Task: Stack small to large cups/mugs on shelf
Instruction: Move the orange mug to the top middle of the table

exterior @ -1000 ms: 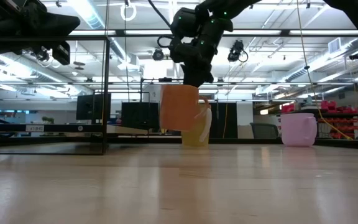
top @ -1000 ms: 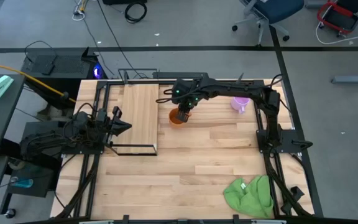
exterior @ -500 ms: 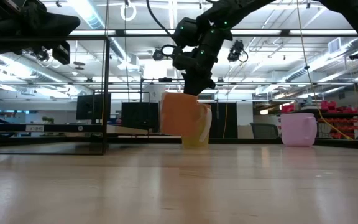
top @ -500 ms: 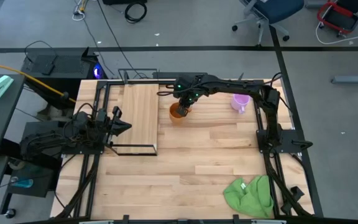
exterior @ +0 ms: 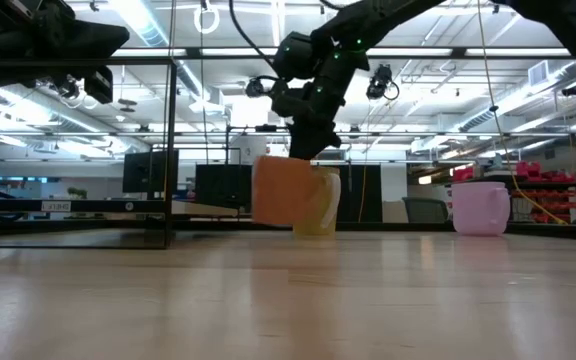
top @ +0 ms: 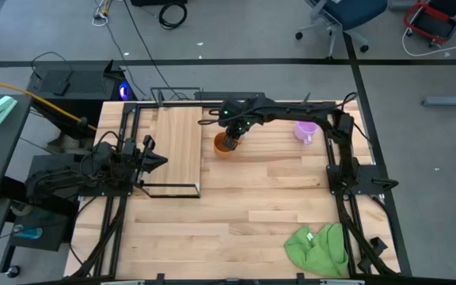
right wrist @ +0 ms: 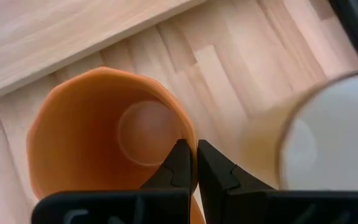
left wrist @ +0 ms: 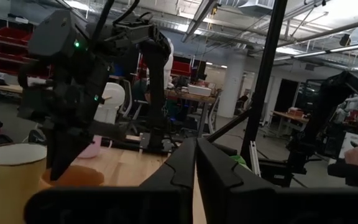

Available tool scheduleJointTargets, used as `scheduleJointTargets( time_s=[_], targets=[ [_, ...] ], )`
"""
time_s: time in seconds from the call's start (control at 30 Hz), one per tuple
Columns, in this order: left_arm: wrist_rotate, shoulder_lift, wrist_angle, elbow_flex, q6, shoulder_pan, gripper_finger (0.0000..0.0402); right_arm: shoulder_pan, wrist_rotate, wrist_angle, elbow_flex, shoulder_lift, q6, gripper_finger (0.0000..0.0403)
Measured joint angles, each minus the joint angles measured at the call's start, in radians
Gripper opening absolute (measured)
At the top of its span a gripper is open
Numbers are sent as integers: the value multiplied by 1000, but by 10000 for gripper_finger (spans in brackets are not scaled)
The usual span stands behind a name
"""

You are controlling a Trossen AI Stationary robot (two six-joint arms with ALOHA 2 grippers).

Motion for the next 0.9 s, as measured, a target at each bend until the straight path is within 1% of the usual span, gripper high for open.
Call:
scheduleJointTargets(
  time_s=[0.2, 0.47, 0.73, 0.9],
  targets=[
    [-6, 0, 4, 1, 5, 0, 17, -1, 0, 7, 0, 37, -16, 11],
    [-17, 0, 1, 1, 23, 0, 11, 0, -3, 50, 1, 45, -26, 11],
    [-28, 0, 1, 1, 23, 0, 22, -1, -4, 52, 1, 45, -31, 13],
    [-31, 0, 1, 1, 24, 0, 13, -1, -18, 76, 1, 46, -39, 13]
  ],
)
